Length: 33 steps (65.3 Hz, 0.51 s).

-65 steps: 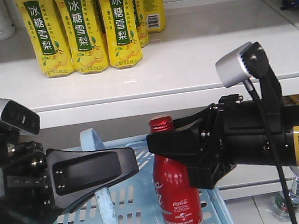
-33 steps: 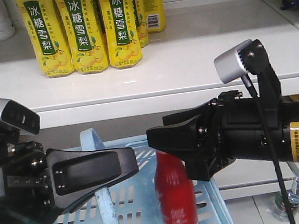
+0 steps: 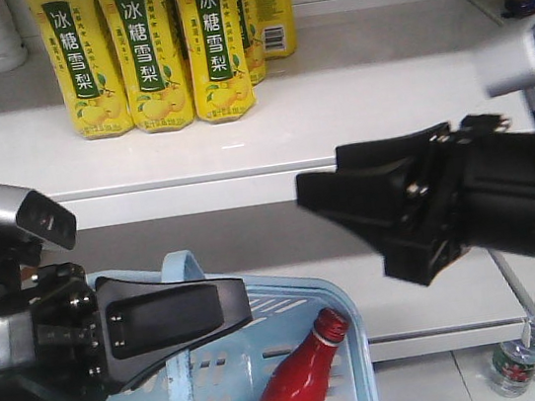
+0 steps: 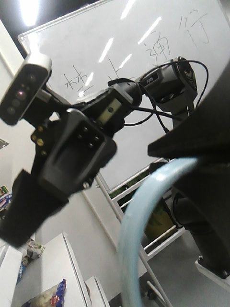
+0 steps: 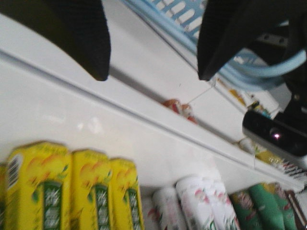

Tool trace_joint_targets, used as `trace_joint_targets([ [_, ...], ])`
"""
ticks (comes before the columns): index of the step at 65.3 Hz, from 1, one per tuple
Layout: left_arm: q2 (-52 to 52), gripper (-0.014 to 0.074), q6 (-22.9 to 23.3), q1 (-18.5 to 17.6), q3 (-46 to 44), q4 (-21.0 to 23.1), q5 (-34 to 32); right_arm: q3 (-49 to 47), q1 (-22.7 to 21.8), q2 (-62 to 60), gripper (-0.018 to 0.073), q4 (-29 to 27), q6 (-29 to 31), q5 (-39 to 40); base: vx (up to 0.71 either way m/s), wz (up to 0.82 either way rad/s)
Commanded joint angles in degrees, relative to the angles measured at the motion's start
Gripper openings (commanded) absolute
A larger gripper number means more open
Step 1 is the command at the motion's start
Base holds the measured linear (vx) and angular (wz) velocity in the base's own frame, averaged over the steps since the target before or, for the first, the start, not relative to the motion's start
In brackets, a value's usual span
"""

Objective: Place coke in basket with both arms
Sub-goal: 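Withdraw the open right gripper away from the basket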

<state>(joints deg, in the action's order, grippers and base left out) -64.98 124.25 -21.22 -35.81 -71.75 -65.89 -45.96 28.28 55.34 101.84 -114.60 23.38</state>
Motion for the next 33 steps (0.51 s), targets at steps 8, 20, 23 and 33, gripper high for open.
trace_joint_targets([
  [8,1.4,-0.0006,-0.3,-0.4,-2.3,7.1,-10.9,-1.0,-2.9,-10.9,-0.0017,0.2,4.0,-5.5,0.0,0.0],
  [20,1.4,-0.0006,-0.3,-0.4,-2.3,7.1,-10.9,10.2,-4.2,-22.6,-0.0005,0.2,5.5,-13.9,0.0,0.0],
  [23,1.4,-0.0006,-0.3,-0.4,-2.3,7.1,-10.9,14.6,-4.2,-26.0,-0.0005,0.2,5.5,-17.4,0.0,0.0],
  [33,1.4,-0.0006,-0.3,-0.4,-2.3,7.1,-10.9,28.9,-4.2,-35.3,-0.0005,-0.6,3.7,-26.6,0.0,0.0],
])
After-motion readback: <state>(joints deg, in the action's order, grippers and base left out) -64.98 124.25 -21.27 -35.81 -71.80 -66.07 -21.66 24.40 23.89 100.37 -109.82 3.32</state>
